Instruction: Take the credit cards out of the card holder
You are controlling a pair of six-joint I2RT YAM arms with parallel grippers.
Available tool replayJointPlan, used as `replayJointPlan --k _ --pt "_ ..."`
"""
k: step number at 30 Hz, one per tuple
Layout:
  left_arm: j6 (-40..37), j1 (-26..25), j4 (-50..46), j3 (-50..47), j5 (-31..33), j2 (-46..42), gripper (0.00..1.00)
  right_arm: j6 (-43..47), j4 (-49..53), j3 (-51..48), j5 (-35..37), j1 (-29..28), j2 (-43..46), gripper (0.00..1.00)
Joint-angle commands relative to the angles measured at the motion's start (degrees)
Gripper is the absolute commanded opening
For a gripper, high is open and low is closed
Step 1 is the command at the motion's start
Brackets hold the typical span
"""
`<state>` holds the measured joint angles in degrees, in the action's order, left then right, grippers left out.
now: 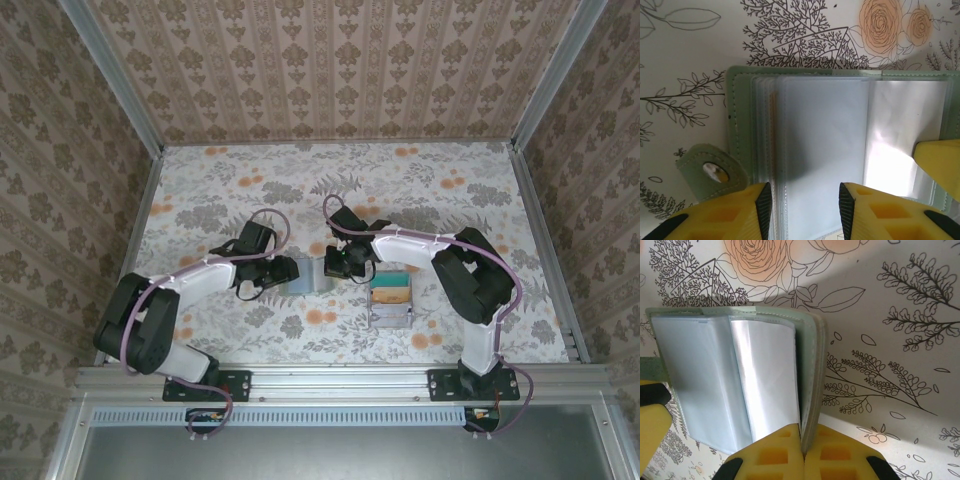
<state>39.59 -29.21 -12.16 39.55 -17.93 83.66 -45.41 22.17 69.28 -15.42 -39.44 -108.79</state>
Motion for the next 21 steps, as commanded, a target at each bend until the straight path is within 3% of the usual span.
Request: replayJointPlan --k 1,13,18,21 --pt "-1.8 -0.2 0.7 -0.3 -0.9 0.9 0.42 -0.7 -0.7 0.8 -1.0 -0.4 -0.5 0.0" --pt "-1.8 -0.4 4.1 -0.9 -4.6 4.6 0.43 -1.7 -1.4 0.8 -1.1 -1.1 -1.2 0.0" --pt "-0.1 -0.6 8.6 -1.3 -9.3 4.4 0.57 -2.3 -2.0 0.7 -1.3 -1.4 -1.6 0.0" --pt "0.2 -1.2 9.3 -1.2 -10.1 4.1 0.61 -2.3 -2.0 0.8 -1.2 -1.6 -1.6 0.0"
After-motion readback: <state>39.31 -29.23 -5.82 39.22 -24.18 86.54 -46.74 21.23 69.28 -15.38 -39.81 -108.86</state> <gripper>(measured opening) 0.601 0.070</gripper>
